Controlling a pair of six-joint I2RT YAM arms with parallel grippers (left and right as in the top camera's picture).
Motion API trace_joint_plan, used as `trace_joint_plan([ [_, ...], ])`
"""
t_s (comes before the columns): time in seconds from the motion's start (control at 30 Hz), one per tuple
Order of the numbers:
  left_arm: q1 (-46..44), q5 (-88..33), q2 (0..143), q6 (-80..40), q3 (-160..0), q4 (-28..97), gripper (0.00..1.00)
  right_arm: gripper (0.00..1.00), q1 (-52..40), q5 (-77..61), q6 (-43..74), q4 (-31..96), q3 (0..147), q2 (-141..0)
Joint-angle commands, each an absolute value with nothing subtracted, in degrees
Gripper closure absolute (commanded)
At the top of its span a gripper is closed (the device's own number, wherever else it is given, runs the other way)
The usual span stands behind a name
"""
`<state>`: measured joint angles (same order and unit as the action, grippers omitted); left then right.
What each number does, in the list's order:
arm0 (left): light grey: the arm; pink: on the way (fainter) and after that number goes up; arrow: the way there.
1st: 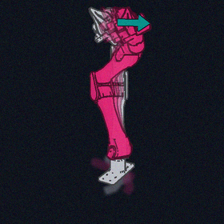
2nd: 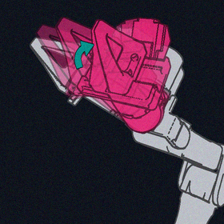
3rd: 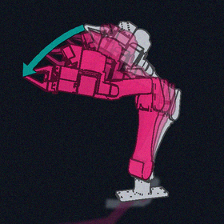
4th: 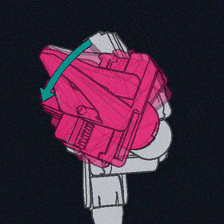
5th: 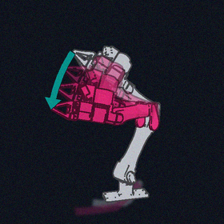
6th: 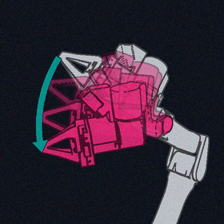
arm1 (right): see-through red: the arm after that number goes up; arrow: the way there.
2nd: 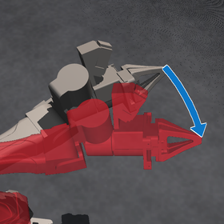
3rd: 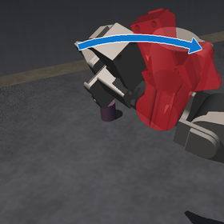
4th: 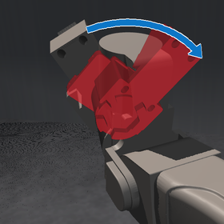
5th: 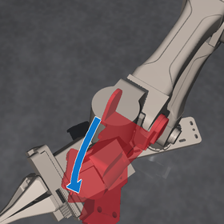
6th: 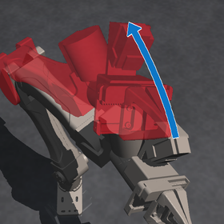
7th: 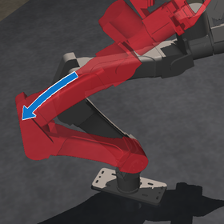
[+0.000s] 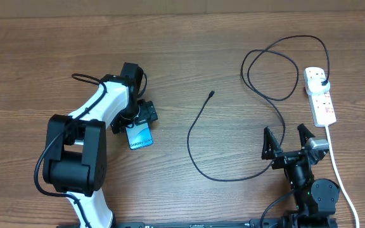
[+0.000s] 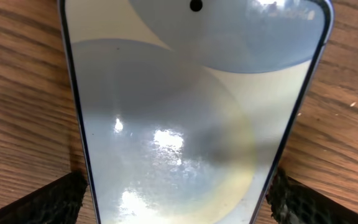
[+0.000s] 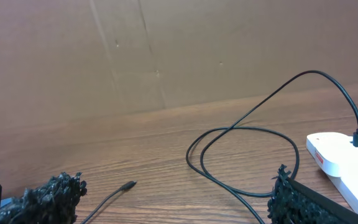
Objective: Plug charger to phone and switch on socket
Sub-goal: 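Lift the phone with the left gripper off the table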
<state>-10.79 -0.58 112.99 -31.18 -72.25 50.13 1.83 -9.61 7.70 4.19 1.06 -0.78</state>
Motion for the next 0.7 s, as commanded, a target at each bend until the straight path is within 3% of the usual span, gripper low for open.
trace_joint_plan([
  [0.0, -10.4, -1.6, 116.9, -30.0, -69.5, 49.0, 0.04, 0.00, 1.6, -9.1, 7.6, 4.0, 0.4, -0.2],
  [0.37, -10.4, -1.5, 116.9, -30.1, -69.5, 48.9, 0.25, 0.00, 1.6, -9.1, 7.6, 4.0, 0.4, -0.2],
  [0.67, -10.4, -1.9, 116.9, -30.4, -69.8, 48.4, 0.24, 0.00, 1.6, -9.1, 7.6, 4.0, 0.4, -0.2],
])
